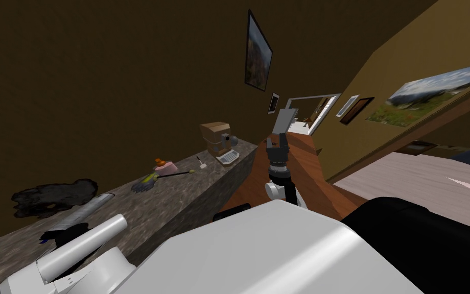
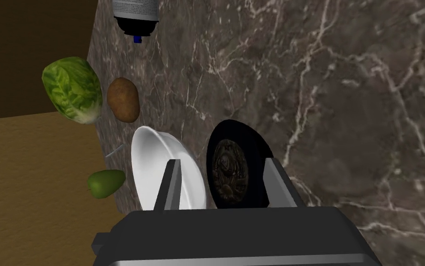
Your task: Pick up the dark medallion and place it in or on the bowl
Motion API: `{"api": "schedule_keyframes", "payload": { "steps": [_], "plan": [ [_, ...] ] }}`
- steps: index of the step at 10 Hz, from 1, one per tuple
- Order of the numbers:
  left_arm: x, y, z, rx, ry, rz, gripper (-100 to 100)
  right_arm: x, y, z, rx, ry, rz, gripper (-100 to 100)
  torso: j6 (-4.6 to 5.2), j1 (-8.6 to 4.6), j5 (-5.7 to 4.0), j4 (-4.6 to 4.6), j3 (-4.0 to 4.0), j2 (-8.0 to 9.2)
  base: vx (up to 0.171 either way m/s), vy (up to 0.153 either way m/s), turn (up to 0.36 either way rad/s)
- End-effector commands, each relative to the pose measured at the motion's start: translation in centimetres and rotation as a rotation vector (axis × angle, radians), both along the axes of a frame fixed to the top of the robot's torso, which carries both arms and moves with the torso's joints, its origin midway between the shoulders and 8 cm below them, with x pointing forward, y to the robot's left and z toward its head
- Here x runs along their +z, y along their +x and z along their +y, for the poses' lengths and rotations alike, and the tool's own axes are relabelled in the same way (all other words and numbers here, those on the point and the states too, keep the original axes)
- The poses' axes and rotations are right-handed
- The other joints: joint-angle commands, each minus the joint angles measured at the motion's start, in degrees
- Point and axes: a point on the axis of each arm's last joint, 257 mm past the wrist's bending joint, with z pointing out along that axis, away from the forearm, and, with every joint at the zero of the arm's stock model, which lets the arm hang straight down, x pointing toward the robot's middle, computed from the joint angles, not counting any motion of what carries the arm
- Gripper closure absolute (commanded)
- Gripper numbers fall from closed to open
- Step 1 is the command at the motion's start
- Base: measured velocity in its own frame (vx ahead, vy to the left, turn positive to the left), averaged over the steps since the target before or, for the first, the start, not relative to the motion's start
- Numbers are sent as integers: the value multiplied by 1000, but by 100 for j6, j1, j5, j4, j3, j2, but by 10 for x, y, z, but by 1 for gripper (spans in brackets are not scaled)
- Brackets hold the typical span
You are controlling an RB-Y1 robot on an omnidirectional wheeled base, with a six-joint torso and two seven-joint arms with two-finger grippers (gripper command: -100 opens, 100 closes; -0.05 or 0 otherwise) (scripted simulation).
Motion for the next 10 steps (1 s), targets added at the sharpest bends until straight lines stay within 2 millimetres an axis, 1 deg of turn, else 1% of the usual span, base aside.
{"api": "schedule_keyframes", "payload": {
  "steps": [1, 4, 5, 6, 8, 9, 10],
  "plan": [
    [0, 0, 0, 0, 0, 0, 100, 0, 0, 0, 0, 0, 0, 0, 0, 0, 0, 0, 0, 0, 0, 0, 0],
    [-1, 0, 0, 0, -2, 0, 100, 0, 0, 0, 0, 0, 0, 0, -2, -1, -4, 2, 3, 4, 0, 0, 0],
    [-1, 0, 0, 0, -2, 0, 0, 0, 0, 0, 0, 0, 0, 0, -2, -1, -4, 2, 3, 5, 0, 0, 0],
    [7, 9, 0, -17, 15, -14, -100, 0, 0, 0, 0, 0, 0, 0, -2, -1, -4, 2, 3, 5, -72, -87, -128],
    [24, 25, 1, -57, 59, -27, -100, 0, 0, 0, 0, 0, 0, 0, 0, -48, -14, 10, 25, 43, -141, -114, -145],
    [36, 37, 0, -94, 94, -34, -100, 0, 0, 0, 0, 0, 0, 0, 1, -42, -14, 14, 35, 60, -193, -37, -178],
    [40, 44, -3, -113, 107, -37, -100, 0, 0, 0, 0, 0, 0, 0, 1, -23, -11, 17, 43, 74, -215, 34, -109]
  ]
}}
